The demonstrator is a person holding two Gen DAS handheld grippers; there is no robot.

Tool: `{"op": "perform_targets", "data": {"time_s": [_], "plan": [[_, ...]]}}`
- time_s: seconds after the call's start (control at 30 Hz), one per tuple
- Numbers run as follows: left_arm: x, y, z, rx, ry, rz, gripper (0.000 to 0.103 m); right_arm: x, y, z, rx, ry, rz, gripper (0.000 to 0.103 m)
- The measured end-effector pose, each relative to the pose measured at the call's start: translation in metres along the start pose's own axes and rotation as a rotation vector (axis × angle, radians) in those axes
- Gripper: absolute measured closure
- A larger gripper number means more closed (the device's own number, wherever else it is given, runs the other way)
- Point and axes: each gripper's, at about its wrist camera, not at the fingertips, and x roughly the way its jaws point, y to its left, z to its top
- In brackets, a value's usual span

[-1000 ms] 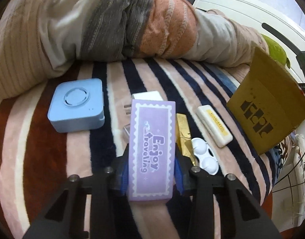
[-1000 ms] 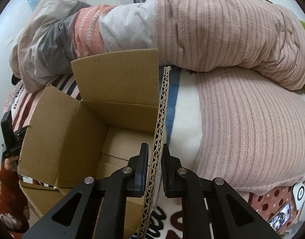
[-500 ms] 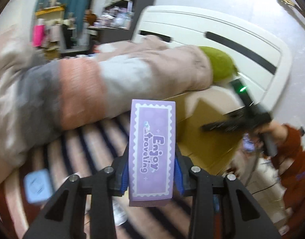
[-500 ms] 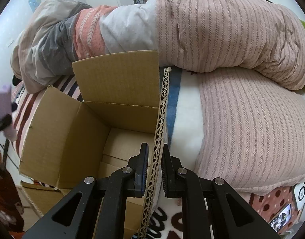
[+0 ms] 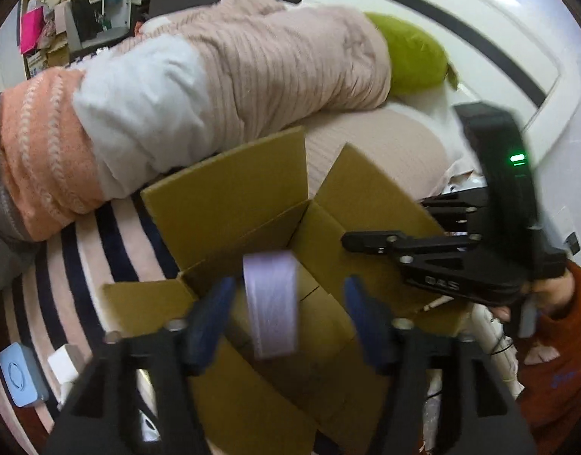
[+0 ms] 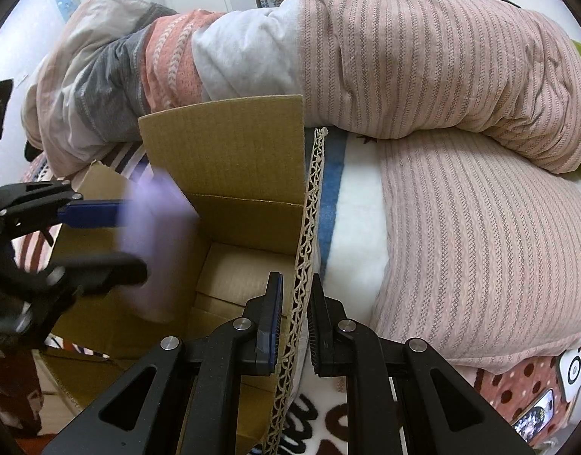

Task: Organize rigid objects
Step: 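Grasp the lavender box with the left tool and drop it into the cardboard box, then grasp the clear bottle with the left tool and drop it into the box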

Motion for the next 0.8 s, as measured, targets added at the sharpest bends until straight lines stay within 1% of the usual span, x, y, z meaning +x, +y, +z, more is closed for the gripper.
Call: {"op": "perform_targets", "data": {"time_s": [0.07, 0.1, 0.13, 0.17, 0.23, 0.3, 0.33, 0.37, 0.4, 0.43, 0.5, 0.6, 0.63, 0.7, 0.77, 0.8], "plan": [[-0.024, 0.007, -0.009, 0.008, -0.048, 0.037, 0.039, 0.001, 0.001, 0.001, -0.003, 0.004, -0.004, 0.095], [-0.044, 0.012, -0.016, 0.01, -0.089, 0.058, 0.035, 0.001, 0.001, 0.001, -0.005, 0.006, -0.007, 0.095], [-0.059, 0.017, -0.022, 0.004, -0.124, 0.068, 0.028, 0.001, 0.003, 0.001, -0.007, 0.006, -0.009, 0.095], [-0.07, 0.023, -0.028, -0.001, -0.147, 0.075, 0.025, 0.001, 0.003, 0.001, -0.008, 0.006, -0.012, 0.095], [-0.098, 0.038, -0.051, -0.01, -0.208, 0.105, 0.022, 0.001, 0.004, 0.001, -0.009, 0.007, -0.015, 0.095], [-0.118, 0.057, -0.078, -0.022, -0.237, 0.166, 0.021, 0.001, 0.004, 0.001, -0.008, 0.009, -0.015, 0.095], [-0.124, 0.068, -0.094, -0.031, -0.24, 0.211, 0.021, 0.001, 0.004, 0.001, -0.007, 0.01, -0.015, 0.095], [-0.127, 0.078, -0.105, -0.042, -0.237, 0.24, 0.021, 0.002, 0.004, 0.001, -0.006, 0.011, -0.015, 0.095], [-0.129, 0.093, -0.124, -0.072, -0.231, 0.286, 0.021, 0.002, 0.003, 0.001, -0.005, 0.012, -0.015, 0.095], [-0.13, 0.103, -0.133, -0.09, -0.227, 0.301, 0.021, 0.002, 0.004, 0.001, -0.005, 0.011, -0.015, 0.095], [-0.126, 0.13, -0.162, -0.155, -0.223, 0.325, 0.021, 0.002, 0.003, 0.001, -0.005, 0.012, -0.016, 0.095], [-0.115, 0.16, -0.193, -0.263, -0.197, 0.366, 0.021, 0.003, 0.004, 0.001, -0.007, 0.012, -0.021, 0.095], [-0.11, 0.166, -0.202, -0.293, -0.189, 0.38, 0.021, 0.002, 0.004, 0.001, -0.009, 0.012, -0.023, 0.095], [-0.101, 0.183, -0.218, -0.345, -0.165, 0.385, 0.021, 0.003, 0.005, 0.001, -0.009, 0.014, -0.025, 0.095], [-0.092, 0.189, -0.226, -0.37, -0.148, 0.397, 0.021, 0.003, 0.004, 0.001, -0.008, 0.014, -0.024, 0.095], [-0.086, 0.192, -0.228, -0.373, -0.134, 0.389, 0.021, 0.003, 0.004, 0.001, -0.006, 0.013, -0.023, 0.095]]}}
